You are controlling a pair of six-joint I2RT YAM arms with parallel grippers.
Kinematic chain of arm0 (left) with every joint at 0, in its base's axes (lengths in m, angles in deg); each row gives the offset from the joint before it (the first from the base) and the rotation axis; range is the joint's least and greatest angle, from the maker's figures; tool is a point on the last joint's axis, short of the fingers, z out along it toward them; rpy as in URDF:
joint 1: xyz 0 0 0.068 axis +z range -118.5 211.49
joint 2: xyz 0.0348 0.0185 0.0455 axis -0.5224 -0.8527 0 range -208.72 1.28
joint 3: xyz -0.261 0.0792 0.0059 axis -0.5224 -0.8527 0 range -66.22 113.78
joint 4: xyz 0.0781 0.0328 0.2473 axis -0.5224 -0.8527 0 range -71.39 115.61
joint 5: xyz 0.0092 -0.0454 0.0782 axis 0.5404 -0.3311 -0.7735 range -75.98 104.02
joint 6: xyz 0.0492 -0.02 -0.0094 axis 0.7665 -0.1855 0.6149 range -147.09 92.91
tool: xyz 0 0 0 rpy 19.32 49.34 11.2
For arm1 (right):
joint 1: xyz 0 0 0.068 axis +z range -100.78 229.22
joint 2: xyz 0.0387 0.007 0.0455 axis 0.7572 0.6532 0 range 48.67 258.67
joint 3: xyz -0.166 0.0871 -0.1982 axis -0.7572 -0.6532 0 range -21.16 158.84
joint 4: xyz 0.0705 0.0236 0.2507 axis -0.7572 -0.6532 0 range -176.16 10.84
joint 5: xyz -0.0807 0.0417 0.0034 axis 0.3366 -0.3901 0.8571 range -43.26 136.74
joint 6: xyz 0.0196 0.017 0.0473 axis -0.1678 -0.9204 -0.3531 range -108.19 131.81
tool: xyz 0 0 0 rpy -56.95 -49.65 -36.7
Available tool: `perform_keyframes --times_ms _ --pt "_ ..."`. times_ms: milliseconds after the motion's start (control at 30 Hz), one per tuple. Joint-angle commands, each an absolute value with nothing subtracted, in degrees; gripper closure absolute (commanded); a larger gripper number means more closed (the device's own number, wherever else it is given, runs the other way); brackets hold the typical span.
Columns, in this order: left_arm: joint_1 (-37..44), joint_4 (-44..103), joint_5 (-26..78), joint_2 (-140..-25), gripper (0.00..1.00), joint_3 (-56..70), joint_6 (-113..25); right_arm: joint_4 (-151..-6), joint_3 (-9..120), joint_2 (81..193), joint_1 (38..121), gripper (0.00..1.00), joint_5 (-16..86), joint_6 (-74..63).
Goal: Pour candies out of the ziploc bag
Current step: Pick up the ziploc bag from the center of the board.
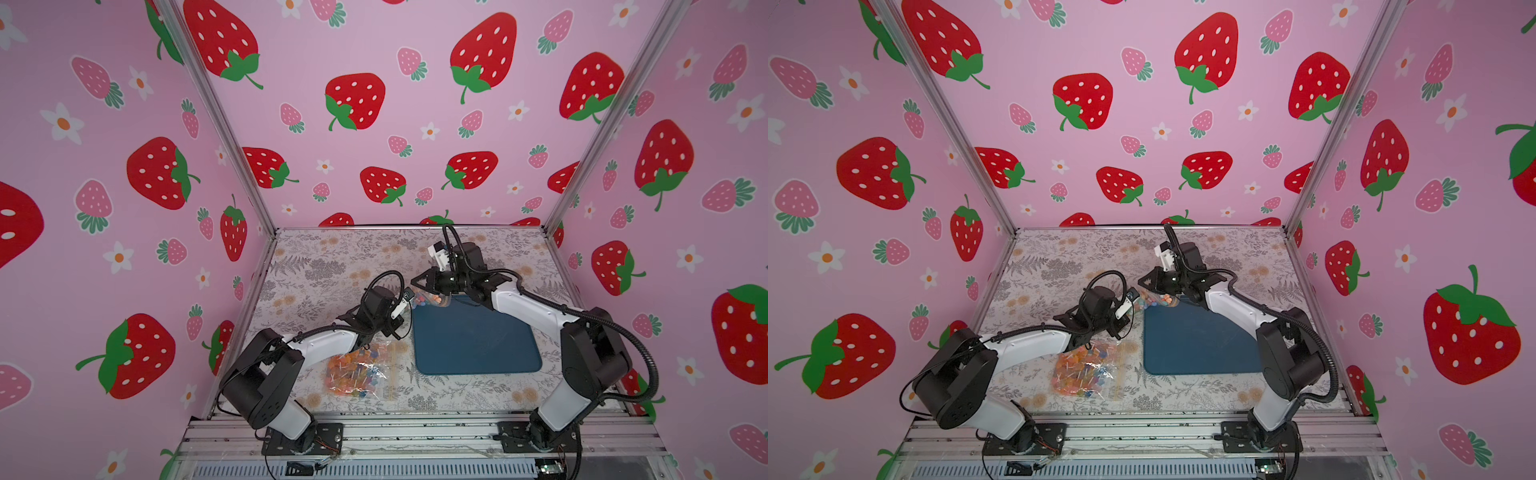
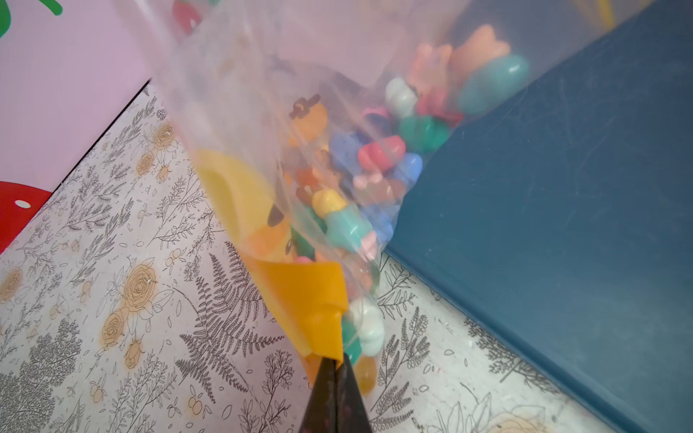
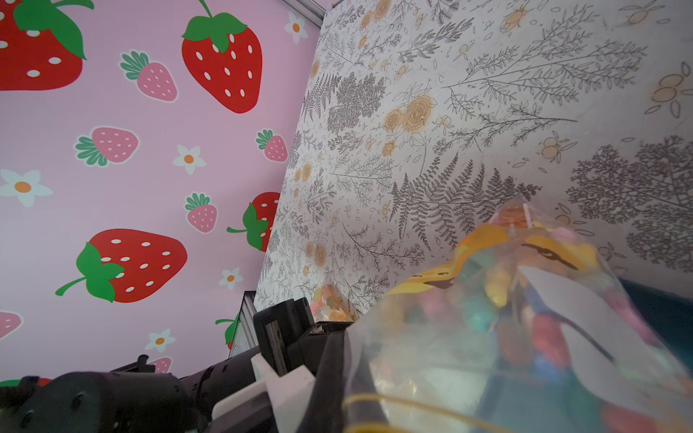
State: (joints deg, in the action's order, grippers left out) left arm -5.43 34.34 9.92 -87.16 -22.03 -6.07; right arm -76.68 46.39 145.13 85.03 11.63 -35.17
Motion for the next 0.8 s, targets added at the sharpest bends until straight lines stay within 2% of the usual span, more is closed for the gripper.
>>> perform_keyframes --times_ms 0,200,367,767 --pt "-5.6 33.0 9.4 -86.2 1.00 -20.2 -6.3 -74.8 48.6 143.7 84.6 1.00 10.7 -35.8" --pt "-5.4 30.3 10.2 -79.0 1.00 -21.4 -5.1 -75.6 48.5 143.7 84.1 1.00 10.4 -35.3" --pt "-4.6 23.2 11.9 -74.0 1.00 -17.6 -4.6 -76.4 48.5 143.6 83.9 1.00 10.3 -34.5" --pt "-4.5 9.0 16.5 -72.8 1.00 -3.6 -7.5 -77.6 42.9 140.3 83.9 1.00 11.0 -33.6"
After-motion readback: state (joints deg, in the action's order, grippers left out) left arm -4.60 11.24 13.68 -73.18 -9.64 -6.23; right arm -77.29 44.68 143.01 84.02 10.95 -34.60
